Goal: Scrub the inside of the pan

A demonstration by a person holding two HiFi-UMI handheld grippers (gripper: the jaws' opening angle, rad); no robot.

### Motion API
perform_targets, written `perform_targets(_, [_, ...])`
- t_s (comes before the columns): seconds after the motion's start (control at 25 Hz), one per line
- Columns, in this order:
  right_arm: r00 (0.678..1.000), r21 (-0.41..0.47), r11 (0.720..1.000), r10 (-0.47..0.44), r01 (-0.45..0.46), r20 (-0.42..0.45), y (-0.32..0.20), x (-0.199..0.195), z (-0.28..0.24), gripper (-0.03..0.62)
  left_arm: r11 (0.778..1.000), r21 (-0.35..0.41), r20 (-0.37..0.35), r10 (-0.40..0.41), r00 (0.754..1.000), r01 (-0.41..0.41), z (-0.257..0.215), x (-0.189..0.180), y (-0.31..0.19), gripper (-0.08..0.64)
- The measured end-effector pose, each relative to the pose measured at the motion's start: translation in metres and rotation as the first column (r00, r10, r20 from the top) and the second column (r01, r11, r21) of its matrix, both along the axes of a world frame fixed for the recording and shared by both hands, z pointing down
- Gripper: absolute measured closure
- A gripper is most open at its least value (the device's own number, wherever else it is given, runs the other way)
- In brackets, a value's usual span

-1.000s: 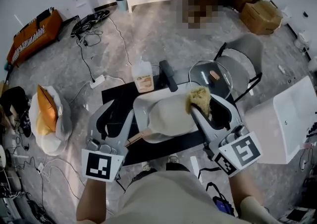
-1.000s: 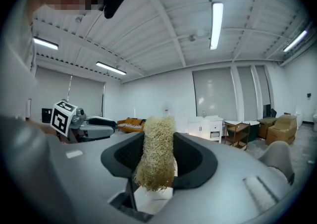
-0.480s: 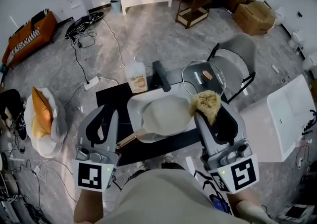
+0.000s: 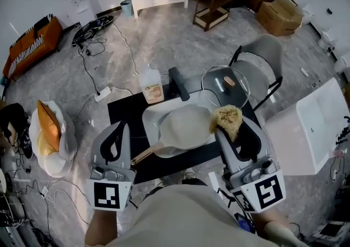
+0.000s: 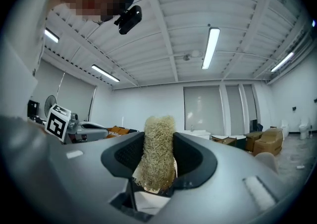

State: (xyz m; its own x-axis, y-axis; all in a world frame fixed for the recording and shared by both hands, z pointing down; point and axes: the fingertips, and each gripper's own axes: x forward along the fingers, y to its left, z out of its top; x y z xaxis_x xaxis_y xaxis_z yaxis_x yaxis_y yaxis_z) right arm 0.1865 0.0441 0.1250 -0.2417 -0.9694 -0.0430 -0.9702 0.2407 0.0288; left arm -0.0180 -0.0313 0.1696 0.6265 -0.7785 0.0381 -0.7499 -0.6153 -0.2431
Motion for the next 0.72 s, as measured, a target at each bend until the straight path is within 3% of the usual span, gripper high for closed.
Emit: perform_targets(0.72, [0.998,-0.056,0.998,0.039,-0.042,-0.057,-0.007,0.012,0.027,0.413,0.998,-0.066,0.022,0.014,1.0,-0.012,0.026,0.009,-0.006,0.558])
